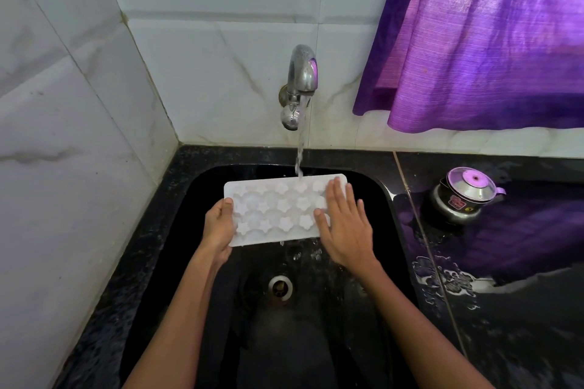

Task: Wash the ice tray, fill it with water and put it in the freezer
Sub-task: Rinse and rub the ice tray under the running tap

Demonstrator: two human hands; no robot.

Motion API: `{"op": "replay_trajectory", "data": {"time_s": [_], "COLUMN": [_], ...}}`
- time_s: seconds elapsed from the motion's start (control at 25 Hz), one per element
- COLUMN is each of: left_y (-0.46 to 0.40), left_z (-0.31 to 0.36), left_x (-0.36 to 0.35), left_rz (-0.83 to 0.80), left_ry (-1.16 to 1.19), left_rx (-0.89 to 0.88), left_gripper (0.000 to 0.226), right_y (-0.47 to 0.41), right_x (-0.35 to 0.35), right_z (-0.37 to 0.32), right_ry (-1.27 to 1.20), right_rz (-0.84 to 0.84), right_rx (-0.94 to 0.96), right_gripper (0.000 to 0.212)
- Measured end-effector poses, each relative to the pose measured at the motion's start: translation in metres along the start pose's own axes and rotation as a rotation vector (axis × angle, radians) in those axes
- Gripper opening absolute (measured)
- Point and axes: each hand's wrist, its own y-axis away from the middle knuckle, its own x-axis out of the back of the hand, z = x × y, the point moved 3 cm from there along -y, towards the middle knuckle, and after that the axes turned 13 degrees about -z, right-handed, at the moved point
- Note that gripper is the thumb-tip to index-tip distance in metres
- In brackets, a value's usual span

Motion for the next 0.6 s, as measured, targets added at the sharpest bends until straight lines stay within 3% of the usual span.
{"op": "replay_trajectory", "data": {"time_s": [0.16, 0.28, 0.44, 0.6], "left_y": [0.003, 0.007, 0.014, 0.019], "left_z": [-0.004, -0.007, -0.007, -0.013], "left_x": [0.009, 0.015, 0.013, 0.008], "left_rz": [0.034, 0.059, 0.096, 0.044], "left_ry": [-0.033, -0.099, -0.211, -0.221], "left_rx": [-0.008, -0.052, -0.107, -0.029], "left_gripper": [0.025, 0.026, 0.031, 0.039], "right_y": [-0.002, -0.005, 0.002, 0.014], "right_x": [0.005, 0.01, 0.011, 0.005], "right_z": [0.016, 0.027, 0.033, 0.037], "right_ry": [-0.38, -0.724, -0.933, -1.135], "right_rz": [-0.066, -0.086, -0.03, -0.018], "right_rx": [-0.135, -0.11, -0.047, -0.177], "right_gripper": [0.06, 0.044, 0.032, 0.029]}}
